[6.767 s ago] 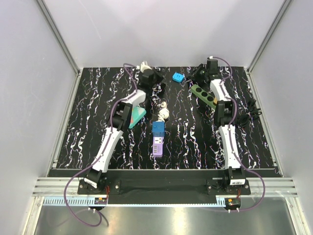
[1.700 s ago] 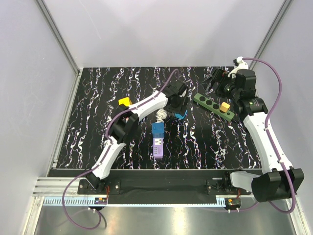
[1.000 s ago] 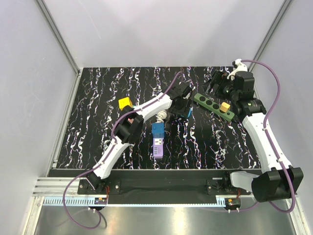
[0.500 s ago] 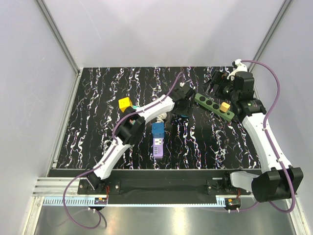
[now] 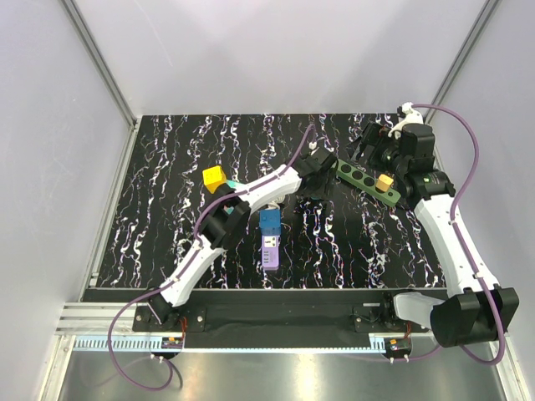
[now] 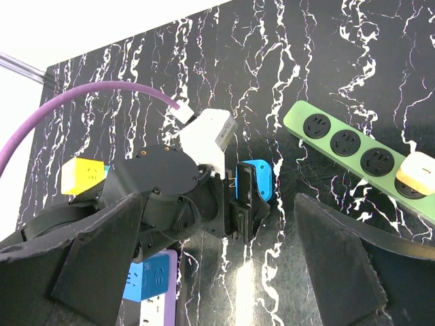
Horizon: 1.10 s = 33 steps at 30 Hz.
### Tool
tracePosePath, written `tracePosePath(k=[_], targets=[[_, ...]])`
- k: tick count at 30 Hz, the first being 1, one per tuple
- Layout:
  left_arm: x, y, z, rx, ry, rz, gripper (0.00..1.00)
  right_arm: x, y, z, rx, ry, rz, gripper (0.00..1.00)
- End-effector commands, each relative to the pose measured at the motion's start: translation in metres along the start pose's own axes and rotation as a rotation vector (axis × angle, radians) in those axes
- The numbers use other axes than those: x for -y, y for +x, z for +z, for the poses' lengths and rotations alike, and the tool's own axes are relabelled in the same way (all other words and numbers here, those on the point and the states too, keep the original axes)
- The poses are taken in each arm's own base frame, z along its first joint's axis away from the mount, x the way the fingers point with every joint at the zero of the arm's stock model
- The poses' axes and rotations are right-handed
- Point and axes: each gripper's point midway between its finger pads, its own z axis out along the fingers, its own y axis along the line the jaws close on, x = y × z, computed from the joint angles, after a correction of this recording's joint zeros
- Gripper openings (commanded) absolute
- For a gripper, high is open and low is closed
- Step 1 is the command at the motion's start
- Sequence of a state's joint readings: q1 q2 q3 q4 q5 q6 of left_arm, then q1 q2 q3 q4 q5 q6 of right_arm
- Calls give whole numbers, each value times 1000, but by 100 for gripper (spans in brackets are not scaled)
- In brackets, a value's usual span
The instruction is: Insert the plug
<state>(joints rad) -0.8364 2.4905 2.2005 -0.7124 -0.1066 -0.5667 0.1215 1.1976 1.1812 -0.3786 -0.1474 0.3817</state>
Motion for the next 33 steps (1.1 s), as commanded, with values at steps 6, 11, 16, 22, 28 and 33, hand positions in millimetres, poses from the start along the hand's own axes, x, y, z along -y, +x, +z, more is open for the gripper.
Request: tracePosePath(k=[6,11,16,22,28,33], targets=[[3,-32,-50,94,30,-14,70,8,-7,3,45,38,13,100],[-17,-23,-102,96,44,37,77,23,10,29,-68,101,26,100],[-34,-34,-166,178,148,-41,82,30,48,70,-220,105,-15,97],[-63,-54,-242,307,356,-133,99,30,119,113,-383,141,-173,97],[-121,-47,-296,409,521,-240,99,36,165,131,-489,171,-268,96],[-149,-25,-305,420,488,-210,99,39,185,141,-539,176,-309,95]])
